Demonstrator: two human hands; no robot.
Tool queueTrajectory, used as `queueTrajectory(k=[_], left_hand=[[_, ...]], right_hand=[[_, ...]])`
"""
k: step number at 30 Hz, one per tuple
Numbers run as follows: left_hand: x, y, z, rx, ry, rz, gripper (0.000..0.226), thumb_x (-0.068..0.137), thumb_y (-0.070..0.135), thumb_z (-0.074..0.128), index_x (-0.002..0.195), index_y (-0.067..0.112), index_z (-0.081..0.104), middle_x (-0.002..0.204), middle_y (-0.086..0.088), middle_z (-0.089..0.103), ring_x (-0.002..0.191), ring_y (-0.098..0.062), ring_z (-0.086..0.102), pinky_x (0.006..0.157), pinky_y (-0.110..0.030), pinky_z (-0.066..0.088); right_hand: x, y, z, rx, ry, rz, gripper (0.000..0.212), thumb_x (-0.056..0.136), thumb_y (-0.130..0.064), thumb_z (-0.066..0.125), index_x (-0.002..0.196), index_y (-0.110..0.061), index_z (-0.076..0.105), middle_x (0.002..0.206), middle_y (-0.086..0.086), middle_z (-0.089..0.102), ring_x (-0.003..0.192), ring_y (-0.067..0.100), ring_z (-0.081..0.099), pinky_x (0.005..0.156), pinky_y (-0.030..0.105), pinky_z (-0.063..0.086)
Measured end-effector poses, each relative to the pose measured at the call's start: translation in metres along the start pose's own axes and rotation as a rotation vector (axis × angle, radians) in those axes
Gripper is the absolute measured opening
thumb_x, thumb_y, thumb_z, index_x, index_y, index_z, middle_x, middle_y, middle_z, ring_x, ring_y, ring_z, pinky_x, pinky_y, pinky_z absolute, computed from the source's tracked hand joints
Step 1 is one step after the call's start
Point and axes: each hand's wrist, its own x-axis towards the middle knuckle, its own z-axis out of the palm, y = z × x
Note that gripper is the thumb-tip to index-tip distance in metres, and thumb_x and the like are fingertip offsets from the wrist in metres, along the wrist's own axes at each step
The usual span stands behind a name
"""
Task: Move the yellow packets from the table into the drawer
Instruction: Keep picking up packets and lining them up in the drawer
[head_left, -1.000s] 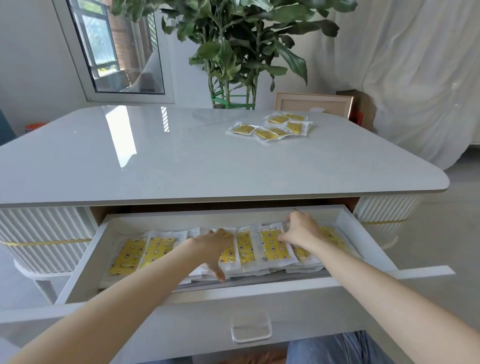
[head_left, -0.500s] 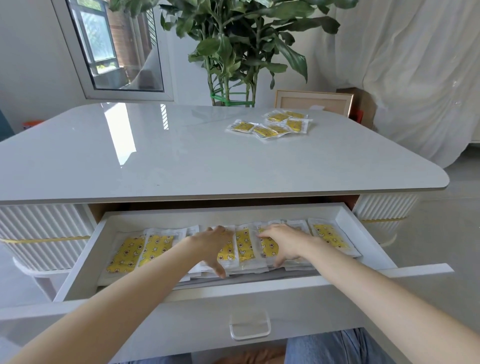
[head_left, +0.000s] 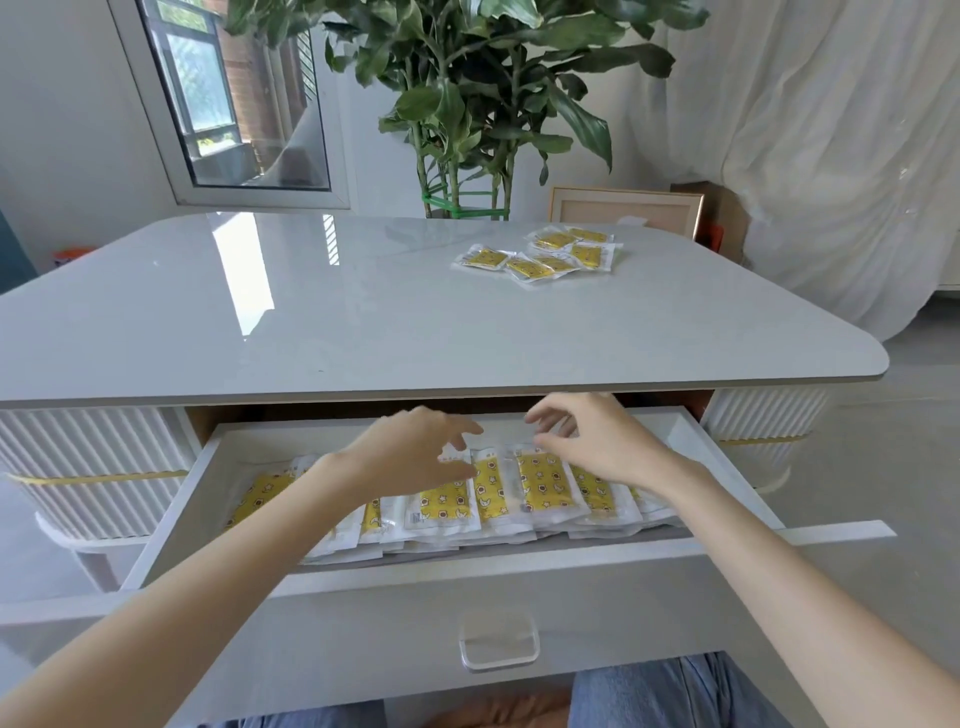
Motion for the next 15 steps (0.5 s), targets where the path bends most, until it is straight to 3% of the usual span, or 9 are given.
queueTrajectory(k=[5,9,12,15], left_hand=[[-0.001,0.005,-0.037,-0.16,0.248,0.004,0.035,0.092,0.035,0.056,0.126,0.032,0.054,0.105,0.017,0.067,0.083,-0.006,0.064,0.08,-0.027,0.052],[0.028,-0.004,-0.062,-0.21,0.417,-0.015,0.029,0.092,0.029,0.056,0.121,0.029,0.058,0.1,0.014,0.065,0.069,-0.002,0.057,0.072,-0.026,0.047],[0.064,-0.017,-0.07,-0.244,0.46,-0.035,0.031,0.091,0.025,0.056,0.122,0.026,0.057,0.106,0.009,0.066,0.075,-0.01,0.059,0.077,-0.027,0.048],[0.108,-0.031,-0.067,-0.237,0.436,-0.056,0.041,0.091,0.026,0.057,0.132,0.023,0.051,0.122,-0.002,0.06,0.097,-0.018,0.058,0.088,-0.03,0.046]], right_hand=[[0.005,-0.009,-0.021,0.066,0.276,-0.022,0.017,0.092,-0.023,0.059,0.107,-0.027,0.066,0.091,-0.016,0.063,0.077,-0.001,0.061,0.07,0.017,0.049],[0.031,-0.004,-0.032,0.101,0.407,0.004,0.02,0.092,-0.02,0.058,0.11,-0.023,0.065,0.096,-0.012,0.064,0.073,0.005,0.061,0.067,0.018,0.049],[0.061,0.008,-0.038,0.112,0.422,0.057,0.024,0.091,-0.021,0.058,0.114,-0.025,0.063,0.112,-0.009,0.063,0.088,0.014,0.059,0.078,0.025,0.047],[0.096,0.025,-0.041,0.131,0.411,0.143,0.028,0.092,-0.019,0.056,0.119,-0.024,0.06,0.124,-0.006,0.057,0.111,0.016,0.052,0.085,0.027,0.041]])
